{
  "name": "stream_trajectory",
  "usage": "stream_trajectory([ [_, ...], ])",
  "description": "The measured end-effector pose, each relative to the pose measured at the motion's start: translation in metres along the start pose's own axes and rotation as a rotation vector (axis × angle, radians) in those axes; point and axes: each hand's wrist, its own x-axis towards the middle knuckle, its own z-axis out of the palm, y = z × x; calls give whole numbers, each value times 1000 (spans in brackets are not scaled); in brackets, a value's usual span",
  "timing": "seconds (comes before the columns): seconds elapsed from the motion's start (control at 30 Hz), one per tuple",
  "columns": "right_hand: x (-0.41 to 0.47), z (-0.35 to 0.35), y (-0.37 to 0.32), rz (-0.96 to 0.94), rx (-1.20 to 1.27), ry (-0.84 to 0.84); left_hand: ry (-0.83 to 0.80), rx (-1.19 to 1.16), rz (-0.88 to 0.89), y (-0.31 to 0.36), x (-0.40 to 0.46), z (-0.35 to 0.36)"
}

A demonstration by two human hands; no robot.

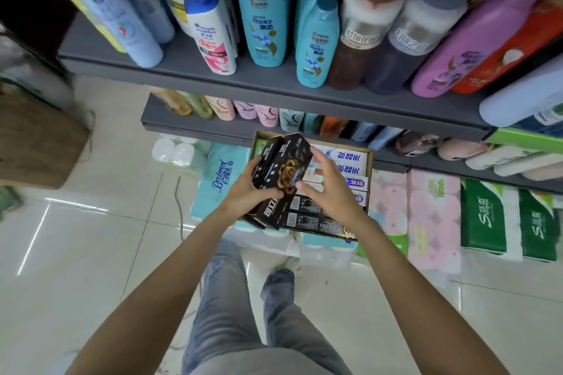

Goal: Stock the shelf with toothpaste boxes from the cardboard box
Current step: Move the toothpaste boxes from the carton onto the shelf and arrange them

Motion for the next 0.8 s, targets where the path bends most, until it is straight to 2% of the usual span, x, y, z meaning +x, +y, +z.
stream_trajectory([
  [0.13,-22,-25,-23,-10,249,121,-164,6,144,20,-41,-4],
  [0.27,-51,-62,-24,51,312,82,-387,126,225,37,-68,3],
  [0.33,-70,-75,-23,51,379,112,-440,183,248,51,-81,14],
  [0.5,-119,-87,-29,78,518,260,-341,218,255,59,-103,49],
  [0.6,-150,-99,-27,87,531,339,-362,148,266,57,-107,61],
  [0.7,-188,-132,-17,121,545,483,-319,34,267,64,-109,72],
  [0.8,-221,-181,-6,70,549,600,-208,88,347,90,-112,77],
])
